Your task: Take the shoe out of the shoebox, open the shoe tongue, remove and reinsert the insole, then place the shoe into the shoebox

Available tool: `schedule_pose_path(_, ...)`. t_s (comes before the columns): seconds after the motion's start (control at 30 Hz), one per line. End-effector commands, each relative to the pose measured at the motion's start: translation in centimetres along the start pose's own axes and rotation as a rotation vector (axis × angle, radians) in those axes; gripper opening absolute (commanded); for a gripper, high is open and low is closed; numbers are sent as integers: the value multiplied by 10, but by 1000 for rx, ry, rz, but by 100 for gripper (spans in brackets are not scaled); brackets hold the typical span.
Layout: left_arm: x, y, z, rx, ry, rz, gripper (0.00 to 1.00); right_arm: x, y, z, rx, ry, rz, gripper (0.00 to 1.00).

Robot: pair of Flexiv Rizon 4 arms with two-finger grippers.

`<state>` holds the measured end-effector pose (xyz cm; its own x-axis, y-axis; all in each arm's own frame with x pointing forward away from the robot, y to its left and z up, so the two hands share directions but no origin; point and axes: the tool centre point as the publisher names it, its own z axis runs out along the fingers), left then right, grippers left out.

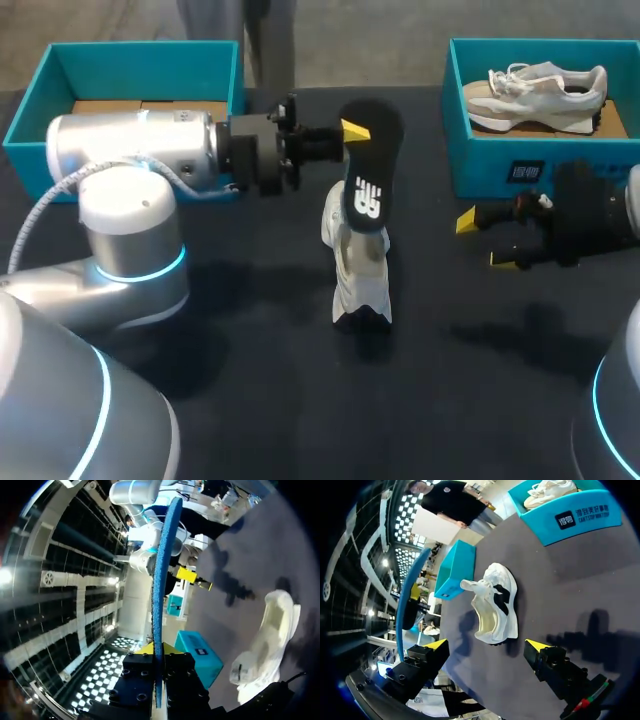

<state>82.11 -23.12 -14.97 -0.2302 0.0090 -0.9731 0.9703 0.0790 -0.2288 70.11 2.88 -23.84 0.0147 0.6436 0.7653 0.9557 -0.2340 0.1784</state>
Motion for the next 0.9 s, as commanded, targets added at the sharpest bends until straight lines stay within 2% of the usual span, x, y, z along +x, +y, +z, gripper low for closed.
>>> schedule_pose_path(0.03,3,-12,-30,8,41,-78,0,1,0,1,-2,-3,2,100)
schedule_pose_path(0.2,16,-22,-46,-7,79,-153,0,1,0,1,-2,-3,2,100)
schedule_pose_path(0.43,29,-41,-63,25,139,-322,0,1,0,1,-2,-3,2,100)
schedule_pose_path(0.67,37,-63,-75,80,217,-443,0,1,0,1,-2,-3,2,100)
schedule_pose_path(0.9,39,-80,-83,88,258,-476,0,1,0,1,-2,-3,2,100)
